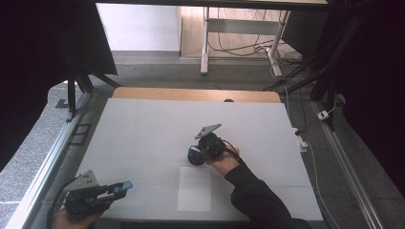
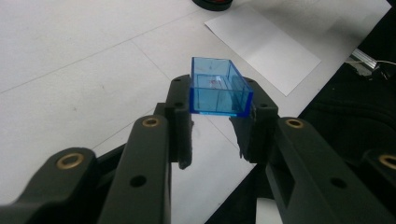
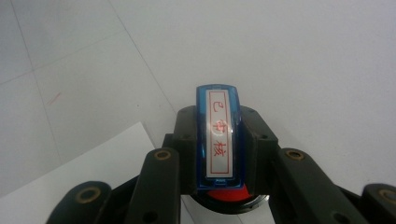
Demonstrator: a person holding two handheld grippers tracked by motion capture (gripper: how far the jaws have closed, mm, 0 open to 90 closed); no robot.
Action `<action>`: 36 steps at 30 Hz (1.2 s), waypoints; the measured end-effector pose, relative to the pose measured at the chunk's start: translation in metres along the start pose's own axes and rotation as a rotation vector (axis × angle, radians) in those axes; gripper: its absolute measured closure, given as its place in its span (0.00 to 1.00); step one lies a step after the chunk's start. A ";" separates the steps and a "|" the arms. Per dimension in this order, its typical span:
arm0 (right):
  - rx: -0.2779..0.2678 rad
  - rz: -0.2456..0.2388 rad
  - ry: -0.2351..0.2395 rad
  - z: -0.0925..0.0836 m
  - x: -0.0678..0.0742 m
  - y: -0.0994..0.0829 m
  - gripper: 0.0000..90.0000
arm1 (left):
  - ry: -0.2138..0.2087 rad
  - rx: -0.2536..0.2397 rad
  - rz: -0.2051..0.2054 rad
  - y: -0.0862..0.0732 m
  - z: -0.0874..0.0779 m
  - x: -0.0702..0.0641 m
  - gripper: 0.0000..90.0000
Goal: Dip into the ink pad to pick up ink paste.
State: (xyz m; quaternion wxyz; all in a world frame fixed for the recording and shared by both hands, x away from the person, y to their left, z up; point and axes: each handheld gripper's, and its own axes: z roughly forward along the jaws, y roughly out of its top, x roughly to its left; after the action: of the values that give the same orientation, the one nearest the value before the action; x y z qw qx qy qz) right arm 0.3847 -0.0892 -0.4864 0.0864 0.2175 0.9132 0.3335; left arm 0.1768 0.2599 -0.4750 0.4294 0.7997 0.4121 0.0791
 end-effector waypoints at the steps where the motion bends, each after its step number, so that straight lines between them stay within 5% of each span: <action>1: -0.003 0.001 -0.001 0.000 0.001 0.000 0.79 | -0.002 0.001 0.002 0.000 0.000 0.000 0.76; 17: -0.035 0.013 0.014 -0.003 0.000 -0.002 0.79 | 0.001 -0.004 0.000 0.000 0.000 0.000 0.76; 36: -0.108 0.027 0.028 -0.031 0.002 0.000 0.79 | -0.007 -0.011 -0.007 0.000 -0.001 0.001 0.76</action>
State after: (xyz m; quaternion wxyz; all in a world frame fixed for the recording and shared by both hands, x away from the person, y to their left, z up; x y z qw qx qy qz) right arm 0.3737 -0.1060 -0.4632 0.0810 0.2200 0.8921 0.3863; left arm 0.1767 0.2614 -0.4749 0.4355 0.7963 0.4128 0.0768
